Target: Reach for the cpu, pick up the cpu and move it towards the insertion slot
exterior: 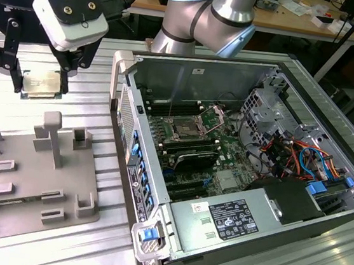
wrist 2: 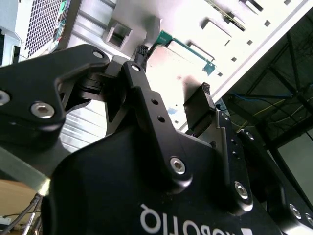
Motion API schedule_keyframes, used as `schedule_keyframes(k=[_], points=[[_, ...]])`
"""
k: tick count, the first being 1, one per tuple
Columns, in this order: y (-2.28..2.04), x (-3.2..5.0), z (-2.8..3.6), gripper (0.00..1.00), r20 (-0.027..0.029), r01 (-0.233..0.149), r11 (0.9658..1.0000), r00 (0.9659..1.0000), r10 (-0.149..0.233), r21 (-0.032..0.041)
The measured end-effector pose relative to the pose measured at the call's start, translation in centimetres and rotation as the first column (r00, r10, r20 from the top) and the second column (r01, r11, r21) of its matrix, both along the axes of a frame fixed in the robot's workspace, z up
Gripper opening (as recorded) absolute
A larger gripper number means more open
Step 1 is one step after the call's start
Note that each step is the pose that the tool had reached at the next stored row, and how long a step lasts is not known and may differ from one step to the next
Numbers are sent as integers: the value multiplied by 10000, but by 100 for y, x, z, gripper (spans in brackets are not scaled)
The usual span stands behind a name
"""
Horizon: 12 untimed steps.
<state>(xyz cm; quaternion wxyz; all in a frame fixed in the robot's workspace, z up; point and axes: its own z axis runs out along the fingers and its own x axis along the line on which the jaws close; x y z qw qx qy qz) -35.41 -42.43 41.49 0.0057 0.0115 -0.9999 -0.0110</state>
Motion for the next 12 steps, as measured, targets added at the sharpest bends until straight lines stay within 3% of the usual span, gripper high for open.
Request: schedule_keyframes(k=[12], points=[[0, 117, 0, 55, 0, 0, 10000, 10000, 0, 0]])
